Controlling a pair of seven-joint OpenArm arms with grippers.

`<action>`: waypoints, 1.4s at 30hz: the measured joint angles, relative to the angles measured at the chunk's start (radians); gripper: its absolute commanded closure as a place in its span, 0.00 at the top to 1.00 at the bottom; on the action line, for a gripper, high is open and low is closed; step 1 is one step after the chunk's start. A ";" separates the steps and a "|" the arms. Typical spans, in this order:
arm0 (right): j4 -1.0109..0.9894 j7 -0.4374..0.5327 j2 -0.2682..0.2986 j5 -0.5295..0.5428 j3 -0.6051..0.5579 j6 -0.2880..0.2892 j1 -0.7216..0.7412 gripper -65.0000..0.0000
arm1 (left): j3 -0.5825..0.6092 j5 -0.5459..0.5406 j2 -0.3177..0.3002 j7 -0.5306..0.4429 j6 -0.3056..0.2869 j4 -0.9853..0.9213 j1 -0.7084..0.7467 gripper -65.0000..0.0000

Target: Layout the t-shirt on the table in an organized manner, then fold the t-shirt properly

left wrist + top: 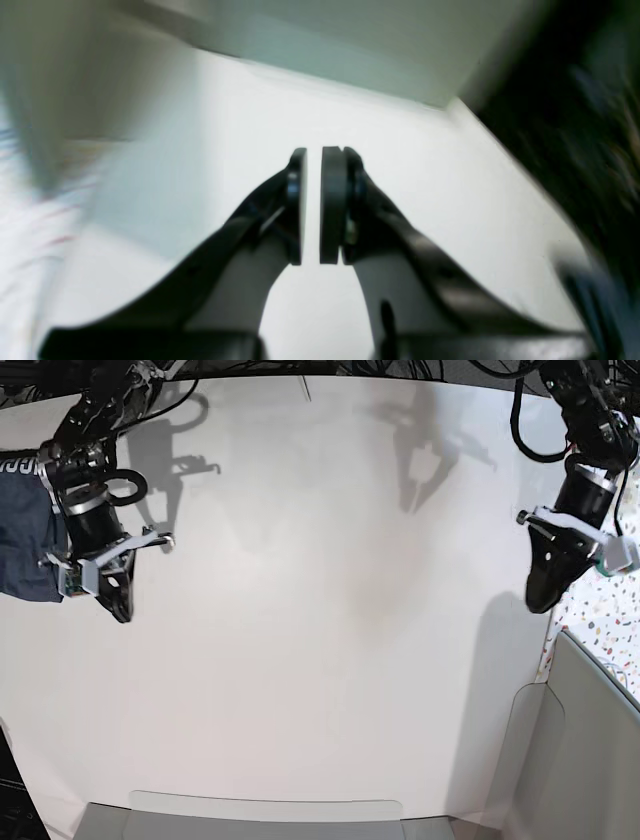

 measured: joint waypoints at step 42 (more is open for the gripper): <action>-0.371 0.270 0.087 -0.349 -0.426 -0.085 -0.967 0.00 | 0.170 0.607 0.331 -0.402 0.153 -0.472 0.671 0.05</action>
